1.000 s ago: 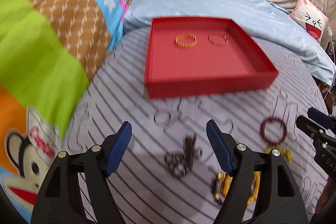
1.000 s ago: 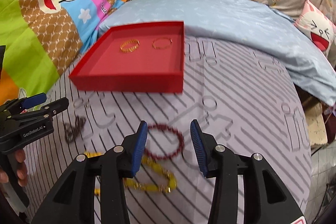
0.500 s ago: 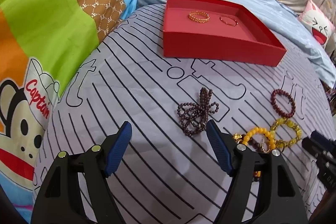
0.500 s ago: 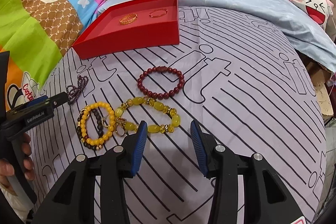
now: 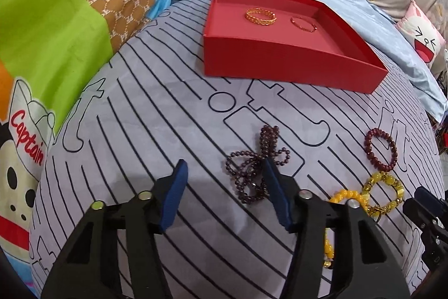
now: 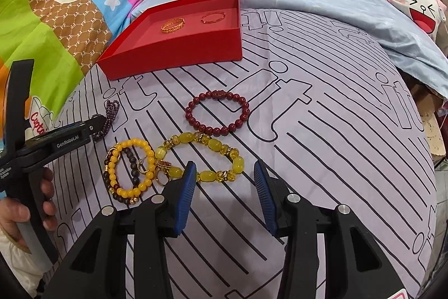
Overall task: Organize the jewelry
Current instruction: 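Grasp the dark garnet bead bracelet with the left gripper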
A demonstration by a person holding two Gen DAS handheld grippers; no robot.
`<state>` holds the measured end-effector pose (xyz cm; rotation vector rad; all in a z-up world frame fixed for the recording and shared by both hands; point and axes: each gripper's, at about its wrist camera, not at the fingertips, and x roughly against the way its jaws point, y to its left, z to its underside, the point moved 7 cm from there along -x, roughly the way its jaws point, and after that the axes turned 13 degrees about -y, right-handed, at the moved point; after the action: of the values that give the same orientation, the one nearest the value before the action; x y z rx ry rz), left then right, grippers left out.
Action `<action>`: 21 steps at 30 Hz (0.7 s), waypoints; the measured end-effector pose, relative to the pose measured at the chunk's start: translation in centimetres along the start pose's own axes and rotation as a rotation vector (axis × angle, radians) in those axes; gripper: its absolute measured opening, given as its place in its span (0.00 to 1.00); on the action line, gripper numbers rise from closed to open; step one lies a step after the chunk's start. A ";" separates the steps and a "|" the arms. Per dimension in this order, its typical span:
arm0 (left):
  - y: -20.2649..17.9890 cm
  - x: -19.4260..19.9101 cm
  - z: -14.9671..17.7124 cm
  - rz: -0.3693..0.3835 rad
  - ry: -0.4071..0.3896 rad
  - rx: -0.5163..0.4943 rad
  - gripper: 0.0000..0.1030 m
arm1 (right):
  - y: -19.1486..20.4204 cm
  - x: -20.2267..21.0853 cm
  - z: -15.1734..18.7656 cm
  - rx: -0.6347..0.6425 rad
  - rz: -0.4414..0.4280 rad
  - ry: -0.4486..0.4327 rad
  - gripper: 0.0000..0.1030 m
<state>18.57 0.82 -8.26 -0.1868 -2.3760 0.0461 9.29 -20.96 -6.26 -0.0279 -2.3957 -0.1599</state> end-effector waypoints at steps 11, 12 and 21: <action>-1.8 0.5 0.1 0.066 0.005 -0.019 0.07 | -0.2 -0.5 -0.3 -0.006 0.002 -0.004 0.41; -1.7 0.7 0.1 0.067 0.003 -0.016 0.07 | -0.2 -0.5 -0.3 -0.007 0.001 -0.005 0.41; -1.2 2.6 1.1 0.070 0.002 -0.016 0.06 | 0.2 0.1 -0.1 -0.006 -0.017 -0.007 0.41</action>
<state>15.78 0.03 -7.17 -0.2776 -2.3676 0.0600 9.35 -20.78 -6.09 -0.0113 -2.4028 -0.1756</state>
